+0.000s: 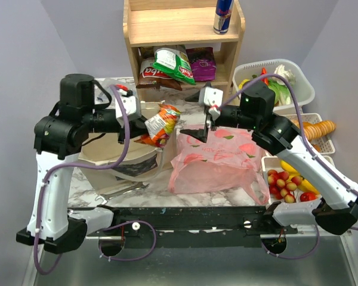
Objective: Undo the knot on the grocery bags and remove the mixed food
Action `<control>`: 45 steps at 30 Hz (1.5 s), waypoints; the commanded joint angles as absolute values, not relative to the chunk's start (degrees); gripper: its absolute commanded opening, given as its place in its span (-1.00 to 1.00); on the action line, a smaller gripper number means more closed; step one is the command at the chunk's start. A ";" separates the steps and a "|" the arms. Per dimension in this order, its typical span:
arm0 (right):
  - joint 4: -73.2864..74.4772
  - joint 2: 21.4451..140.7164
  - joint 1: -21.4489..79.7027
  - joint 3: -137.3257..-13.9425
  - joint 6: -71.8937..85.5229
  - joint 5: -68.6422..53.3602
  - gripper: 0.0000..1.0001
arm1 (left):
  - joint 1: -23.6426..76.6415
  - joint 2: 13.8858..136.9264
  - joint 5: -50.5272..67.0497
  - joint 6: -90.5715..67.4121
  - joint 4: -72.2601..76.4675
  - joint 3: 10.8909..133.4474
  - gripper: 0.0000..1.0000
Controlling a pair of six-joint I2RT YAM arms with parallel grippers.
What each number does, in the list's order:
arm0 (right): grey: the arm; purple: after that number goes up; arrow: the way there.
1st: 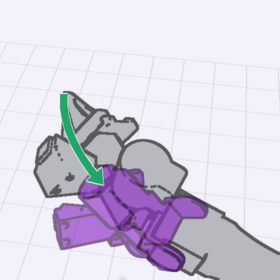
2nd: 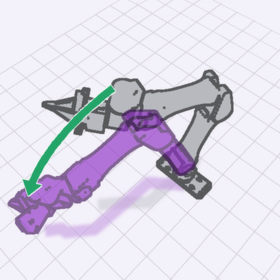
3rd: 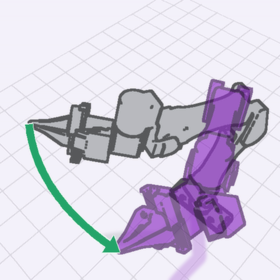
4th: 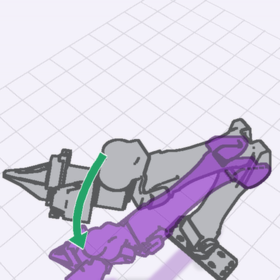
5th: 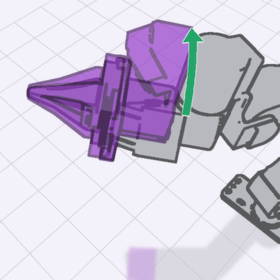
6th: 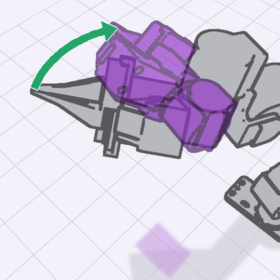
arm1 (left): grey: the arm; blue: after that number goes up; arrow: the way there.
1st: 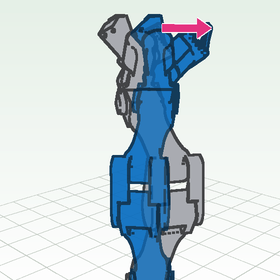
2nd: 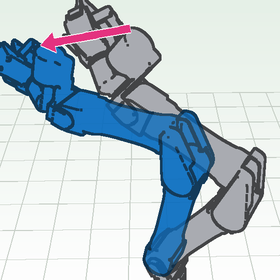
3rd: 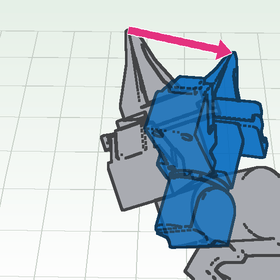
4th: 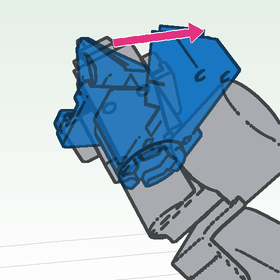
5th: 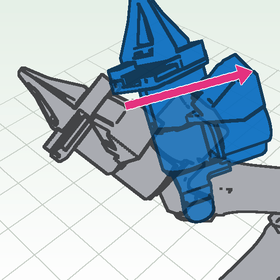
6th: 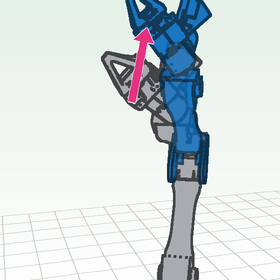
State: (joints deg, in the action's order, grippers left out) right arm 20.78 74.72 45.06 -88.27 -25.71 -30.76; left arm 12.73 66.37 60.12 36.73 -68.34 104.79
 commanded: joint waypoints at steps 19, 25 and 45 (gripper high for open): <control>20.93 68.77 56.48 -79.93 -46.70 -39.82 -0.03 | 28.96 79.72 66.60 40.96 -88.65 115.76 -0.29; 17.26 68.15 56.34 -81.95 -26.23 -24.21 -0.99 | 22.00 71.47 61.39 30.53 -73.03 107.73 0.41; 20.74 63.98 46.17 -82.24 -1.44 -31.97 -0.99 | 23.27 65.60 54.63 23.37 -43.71 93.59 0.97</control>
